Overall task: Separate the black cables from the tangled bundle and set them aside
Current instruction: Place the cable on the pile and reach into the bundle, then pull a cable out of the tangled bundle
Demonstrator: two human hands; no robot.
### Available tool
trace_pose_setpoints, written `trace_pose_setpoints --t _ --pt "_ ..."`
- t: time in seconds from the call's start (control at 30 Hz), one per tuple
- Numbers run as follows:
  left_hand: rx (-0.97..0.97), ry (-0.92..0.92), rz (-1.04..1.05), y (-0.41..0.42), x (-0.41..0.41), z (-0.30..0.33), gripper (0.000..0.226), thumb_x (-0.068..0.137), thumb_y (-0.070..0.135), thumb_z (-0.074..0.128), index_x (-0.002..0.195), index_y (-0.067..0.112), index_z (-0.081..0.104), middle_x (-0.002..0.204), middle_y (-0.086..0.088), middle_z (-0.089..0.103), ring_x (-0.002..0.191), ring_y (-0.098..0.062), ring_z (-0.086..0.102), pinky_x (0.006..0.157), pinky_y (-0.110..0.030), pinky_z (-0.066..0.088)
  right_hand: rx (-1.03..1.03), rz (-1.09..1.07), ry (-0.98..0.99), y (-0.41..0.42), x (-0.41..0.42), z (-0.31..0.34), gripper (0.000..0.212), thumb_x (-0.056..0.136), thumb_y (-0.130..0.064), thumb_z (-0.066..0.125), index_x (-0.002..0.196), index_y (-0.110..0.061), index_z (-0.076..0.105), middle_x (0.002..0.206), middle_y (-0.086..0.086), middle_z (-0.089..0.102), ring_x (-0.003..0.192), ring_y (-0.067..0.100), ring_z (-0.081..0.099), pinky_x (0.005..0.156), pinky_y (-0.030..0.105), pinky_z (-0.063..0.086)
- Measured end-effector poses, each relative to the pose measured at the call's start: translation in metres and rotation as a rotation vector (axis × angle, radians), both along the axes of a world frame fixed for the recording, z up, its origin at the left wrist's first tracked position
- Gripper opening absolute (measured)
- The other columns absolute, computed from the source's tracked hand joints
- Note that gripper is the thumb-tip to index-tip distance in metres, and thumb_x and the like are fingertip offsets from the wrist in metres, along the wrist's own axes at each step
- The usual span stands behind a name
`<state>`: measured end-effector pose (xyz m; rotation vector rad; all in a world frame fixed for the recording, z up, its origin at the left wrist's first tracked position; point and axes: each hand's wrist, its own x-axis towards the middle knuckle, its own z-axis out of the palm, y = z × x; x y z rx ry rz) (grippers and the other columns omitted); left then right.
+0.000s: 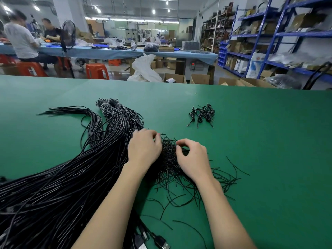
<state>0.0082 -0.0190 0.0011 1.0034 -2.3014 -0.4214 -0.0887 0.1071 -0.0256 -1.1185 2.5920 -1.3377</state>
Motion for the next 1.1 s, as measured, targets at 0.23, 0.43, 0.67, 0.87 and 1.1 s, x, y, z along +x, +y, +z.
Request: trace_pose_setpoints --t 0.23,0.43,0.67,0.87,1.1 --pt "-0.008 -0.271 0.139 -0.014 0.008 -0.005 0.024 0.094 0.022 0.055 0.11 0.013 0.07 0.116 -0.01 0.065 0.109 -0.031 0.059 0.09 -0.039 0.048 -0.056 0.011 -0.029 0.0 0.004 0.003 0.019 0.098 -0.03 0.058 0.111 -0.03 0.072 0.116 -0.006 0.069 0.086 0.014 0.062 0.087 0.036 0.057" --pt "0.034 -0.292 0.188 -0.015 0.009 0.001 0.016 0.09 0.029 0.065 0.102 0.021 0.072 0.101 -0.005 0.071 0.096 -0.029 0.068 0.07 -0.032 0.044 -0.06 0.017 -0.039 -0.001 0.005 0.003 0.017 0.098 -0.03 0.058 0.108 -0.03 0.072 0.114 -0.006 0.07 0.078 0.012 0.059 0.083 0.033 0.056" --pt "0.222 0.061 0.124 -0.006 0.013 0.016 0.011 0.09 0.025 0.065 0.091 0.024 0.075 0.09 0.0 0.073 0.088 -0.024 0.069 0.079 -0.03 0.052 -0.174 0.008 -0.038 -0.003 0.009 0.01 0.015 0.097 -0.026 0.062 0.098 -0.028 0.076 0.098 -0.015 0.072 0.09 -0.002 0.063 0.074 0.011 0.044" --pt "1.158 0.799 -0.075 -0.008 0.01 0.045 0.007 0.094 0.003 0.066 0.096 -0.003 0.067 0.074 -0.009 0.064 0.057 -0.011 0.064 0.048 -0.016 0.052 -0.14 0.355 -0.469 -0.012 0.025 0.037 0.029 0.09 -0.051 0.067 0.104 -0.027 0.074 0.09 -0.017 0.078 0.057 -0.001 0.06 0.053 0.008 0.042" --pt "1.091 0.842 -0.152 -0.01 0.009 0.04 0.008 0.096 0.008 0.065 0.097 0.002 0.061 0.091 -0.011 0.061 0.071 -0.014 0.067 0.061 -0.021 0.058 -0.148 0.47 -0.64 -0.008 0.028 0.051 0.01 0.098 -0.021 0.066 0.096 -0.014 0.073 0.077 -0.002 0.075 0.054 0.004 0.051 0.044 0.015 0.038"
